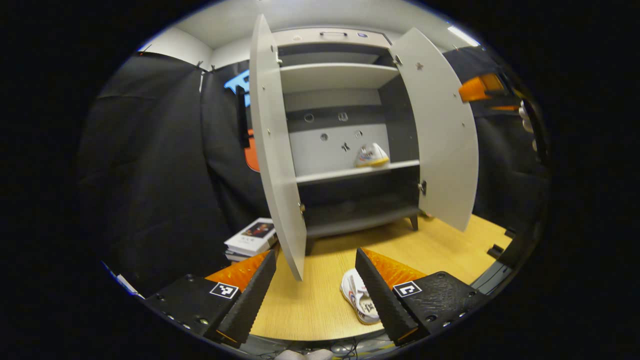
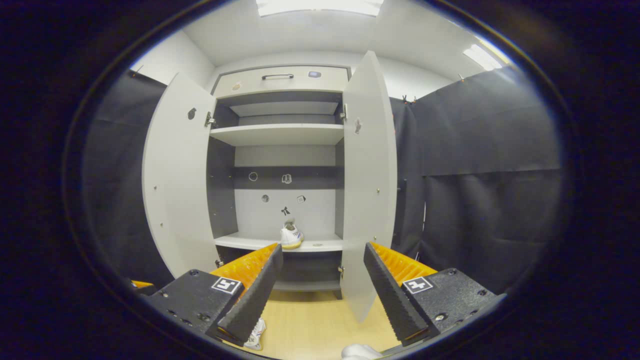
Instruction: Grab one shoe with the right hand and put it into the shoe cabinet, grab the other shoe with the left hand and put it into the shoe cabinet; then close the right door with the right hand and the left door with the left hand.
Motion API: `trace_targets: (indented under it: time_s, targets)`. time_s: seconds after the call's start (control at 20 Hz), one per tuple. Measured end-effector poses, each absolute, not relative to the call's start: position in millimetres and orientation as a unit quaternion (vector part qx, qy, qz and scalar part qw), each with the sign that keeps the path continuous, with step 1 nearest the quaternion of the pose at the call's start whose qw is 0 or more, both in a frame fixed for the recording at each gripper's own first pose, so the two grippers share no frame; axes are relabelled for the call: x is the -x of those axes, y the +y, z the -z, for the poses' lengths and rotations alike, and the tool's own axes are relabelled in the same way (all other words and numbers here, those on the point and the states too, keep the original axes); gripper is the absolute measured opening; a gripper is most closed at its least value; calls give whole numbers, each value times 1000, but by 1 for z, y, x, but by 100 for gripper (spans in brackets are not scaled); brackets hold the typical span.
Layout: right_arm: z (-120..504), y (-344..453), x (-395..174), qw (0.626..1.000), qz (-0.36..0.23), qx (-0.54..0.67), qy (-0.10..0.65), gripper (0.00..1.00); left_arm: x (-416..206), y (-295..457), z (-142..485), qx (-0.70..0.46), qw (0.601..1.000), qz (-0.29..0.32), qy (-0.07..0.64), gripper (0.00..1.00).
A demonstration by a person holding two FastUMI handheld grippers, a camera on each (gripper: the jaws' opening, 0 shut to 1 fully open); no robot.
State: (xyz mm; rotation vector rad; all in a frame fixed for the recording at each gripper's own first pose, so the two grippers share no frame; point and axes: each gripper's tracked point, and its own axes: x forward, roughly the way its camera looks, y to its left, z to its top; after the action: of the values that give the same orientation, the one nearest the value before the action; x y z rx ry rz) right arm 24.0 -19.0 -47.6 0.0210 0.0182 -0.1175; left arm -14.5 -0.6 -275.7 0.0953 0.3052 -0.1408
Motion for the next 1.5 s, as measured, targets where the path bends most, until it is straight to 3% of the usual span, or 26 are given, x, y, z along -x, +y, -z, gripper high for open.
trace_targets:
  time_s: [0.5, 1.15, 1.35, 1.45, 1.5]
  targets:
    - [65, -57, -1, 994, 90, -4, 63, 100, 8, -45, 449, -42, 952, 82, 293, 96]
    - [98, -65, -41, 991, 74, -16, 112, 100, -76, -58, 515, -33, 936, 67, 345, 97]
    - [102, -62, -52, 991, 65, -17, 117, 100, -92, -68, 523, -34, 935, 71, 346, 76]
    - [102, -60, -55, 991, 59, -19, 118, 100, -97, -71, 522, -43, 936, 70, 342, 58]
    - [105, -59, -58, 991, 56, -19, 120, 100, -109, -68, 533, -63, 938, 51, 338, 29]
